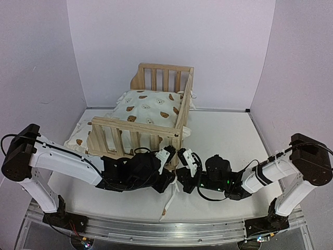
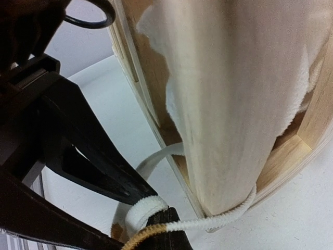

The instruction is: Set up the pet bed

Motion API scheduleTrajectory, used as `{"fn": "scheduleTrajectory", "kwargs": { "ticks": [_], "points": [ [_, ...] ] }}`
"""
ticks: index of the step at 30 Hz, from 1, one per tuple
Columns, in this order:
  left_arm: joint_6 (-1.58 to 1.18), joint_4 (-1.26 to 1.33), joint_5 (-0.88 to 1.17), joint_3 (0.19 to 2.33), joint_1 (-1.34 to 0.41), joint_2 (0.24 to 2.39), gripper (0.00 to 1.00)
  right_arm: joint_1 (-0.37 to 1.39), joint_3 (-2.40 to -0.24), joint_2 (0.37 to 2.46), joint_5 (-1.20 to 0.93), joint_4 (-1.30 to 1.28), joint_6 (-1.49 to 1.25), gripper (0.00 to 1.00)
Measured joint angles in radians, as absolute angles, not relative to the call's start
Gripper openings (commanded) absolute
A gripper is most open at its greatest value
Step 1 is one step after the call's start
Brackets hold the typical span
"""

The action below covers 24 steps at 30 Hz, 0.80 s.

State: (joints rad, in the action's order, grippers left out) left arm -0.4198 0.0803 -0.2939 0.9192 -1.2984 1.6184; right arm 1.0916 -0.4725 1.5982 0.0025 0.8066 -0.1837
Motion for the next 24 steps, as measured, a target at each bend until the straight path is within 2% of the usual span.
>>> {"fn": "scheduleTrajectory", "kwargs": {
  "ticks": [6,11,15,16,18,19,24],
  "points": [
    [-0.415,0.060,-0.303,0.950,-1.298,1.645,0.24,1.085,-0.468,1.597,-0.015,0.809,-0.183,0.00],
    [-0.403,0.034,-0.308,0.962,-1.295,1.651,0.02,1.079,-0.453,1.585,-0.012,0.819,-0.183,0.00],
    [-0.392,0.033,-0.312,0.961,-1.295,1.651,0.00,1.077,-0.434,1.565,-0.012,0.823,-0.185,0.00],
    [-0.390,0.035,-0.313,0.960,-1.295,1.651,0.00,1.077,-0.432,1.561,-0.012,0.823,-0.186,0.04],
    [-0.384,0.054,-0.317,0.952,-1.295,1.649,0.00,1.077,-0.429,1.555,-0.006,0.822,-0.200,0.23],
    [-0.378,0.068,-0.321,0.942,-1.295,1.647,0.00,1.077,-0.429,1.548,0.006,0.812,-0.213,0.27],
    [-0.279,0.203,-0.373,0.842,-1.308,1.600,0.00,1.080,-0.418,1.383,0.066,0.588,-0.292,0.44]
  ]
}}
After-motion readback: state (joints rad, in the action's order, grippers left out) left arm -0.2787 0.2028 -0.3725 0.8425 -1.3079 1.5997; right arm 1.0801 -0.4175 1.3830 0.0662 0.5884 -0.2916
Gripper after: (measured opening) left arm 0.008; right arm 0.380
